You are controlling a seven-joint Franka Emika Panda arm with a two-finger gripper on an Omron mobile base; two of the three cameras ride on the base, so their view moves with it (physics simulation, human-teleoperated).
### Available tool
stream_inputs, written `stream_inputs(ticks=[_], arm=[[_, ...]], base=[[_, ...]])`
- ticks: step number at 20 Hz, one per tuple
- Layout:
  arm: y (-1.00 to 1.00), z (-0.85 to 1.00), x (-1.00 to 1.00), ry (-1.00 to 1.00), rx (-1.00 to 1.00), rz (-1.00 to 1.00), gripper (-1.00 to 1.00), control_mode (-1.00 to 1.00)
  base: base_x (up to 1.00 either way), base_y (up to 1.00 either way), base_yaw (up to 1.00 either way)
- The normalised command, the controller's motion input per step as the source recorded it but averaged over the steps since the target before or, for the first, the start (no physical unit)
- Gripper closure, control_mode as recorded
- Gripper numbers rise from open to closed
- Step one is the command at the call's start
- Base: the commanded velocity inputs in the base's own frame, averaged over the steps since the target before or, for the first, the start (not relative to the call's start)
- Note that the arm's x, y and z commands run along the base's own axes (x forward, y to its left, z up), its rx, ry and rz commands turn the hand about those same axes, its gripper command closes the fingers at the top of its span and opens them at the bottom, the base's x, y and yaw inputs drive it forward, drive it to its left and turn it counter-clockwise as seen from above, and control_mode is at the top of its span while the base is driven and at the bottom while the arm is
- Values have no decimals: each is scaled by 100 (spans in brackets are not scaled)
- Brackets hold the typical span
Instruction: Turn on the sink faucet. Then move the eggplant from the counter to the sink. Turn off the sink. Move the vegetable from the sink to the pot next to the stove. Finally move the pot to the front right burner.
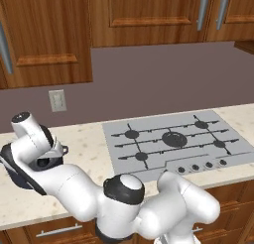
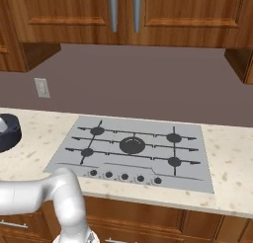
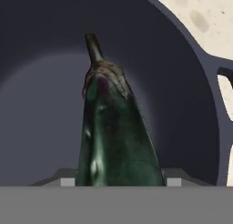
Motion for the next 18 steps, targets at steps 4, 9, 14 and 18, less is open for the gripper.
stream_inputs(ticks=[4, 9, 14, 18], arm=[[6, 0, 16, 0, 0, 0, -100, -100], [22, 11, 3, 0, 0, 0, -100, -100], [22, 48, -18, -4, 0, 0, -100, -100], [0, 49, -44, -5, 0, 0, -100, -100]], base=[[0, 0, 0], [0, 0, 0], [0, 0, 0], [0, 0, 0]])
